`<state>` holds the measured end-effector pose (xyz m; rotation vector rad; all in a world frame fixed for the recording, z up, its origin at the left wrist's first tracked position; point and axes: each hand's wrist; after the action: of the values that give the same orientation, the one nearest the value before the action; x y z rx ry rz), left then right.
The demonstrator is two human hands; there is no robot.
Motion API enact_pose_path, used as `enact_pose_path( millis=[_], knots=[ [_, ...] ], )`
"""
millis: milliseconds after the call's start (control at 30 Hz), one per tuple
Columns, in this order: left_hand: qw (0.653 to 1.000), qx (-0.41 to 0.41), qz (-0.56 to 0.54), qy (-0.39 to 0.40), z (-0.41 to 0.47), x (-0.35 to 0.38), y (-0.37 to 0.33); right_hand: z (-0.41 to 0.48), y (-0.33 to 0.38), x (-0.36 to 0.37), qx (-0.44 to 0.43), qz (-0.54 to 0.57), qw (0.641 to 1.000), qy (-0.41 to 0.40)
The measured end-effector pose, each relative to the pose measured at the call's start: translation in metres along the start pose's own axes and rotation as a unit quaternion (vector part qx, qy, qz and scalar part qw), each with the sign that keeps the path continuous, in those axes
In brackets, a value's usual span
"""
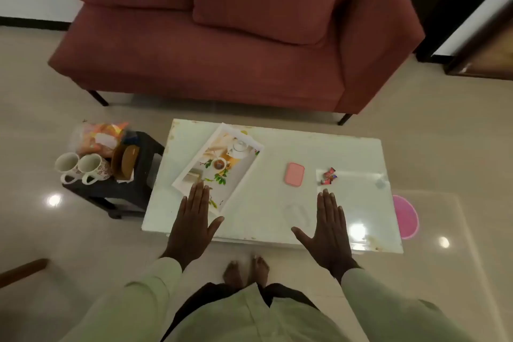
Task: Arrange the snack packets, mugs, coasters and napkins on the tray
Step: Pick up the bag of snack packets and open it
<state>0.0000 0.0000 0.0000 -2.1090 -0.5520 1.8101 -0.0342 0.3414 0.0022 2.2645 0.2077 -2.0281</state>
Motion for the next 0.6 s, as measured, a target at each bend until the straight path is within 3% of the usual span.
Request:
enact_pose_path(
  millis=[333, 600],
  knots=[
    [0.997, -0.068, 0.027, -0.038, -0.024, -0.045, 0.069, 0.022, 0.086, 0.001, -0.064, 0.016, 0.998, 0.019],
    [0.997, -0.076, 0.014, -0.024, -0.042, -0.099, 0.181, 0.038, 0.212, 0.001, -0.075, 0.027, 0.997, 0.014]
  ],
)
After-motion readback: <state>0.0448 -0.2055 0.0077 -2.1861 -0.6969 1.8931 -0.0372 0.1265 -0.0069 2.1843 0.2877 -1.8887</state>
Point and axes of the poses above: each hand's wrist, its own z-axis towards the middle knuckle, its own x-axis out of the palm, y = z × x, and after that the axes turned 15 degrees about -z, right-handed
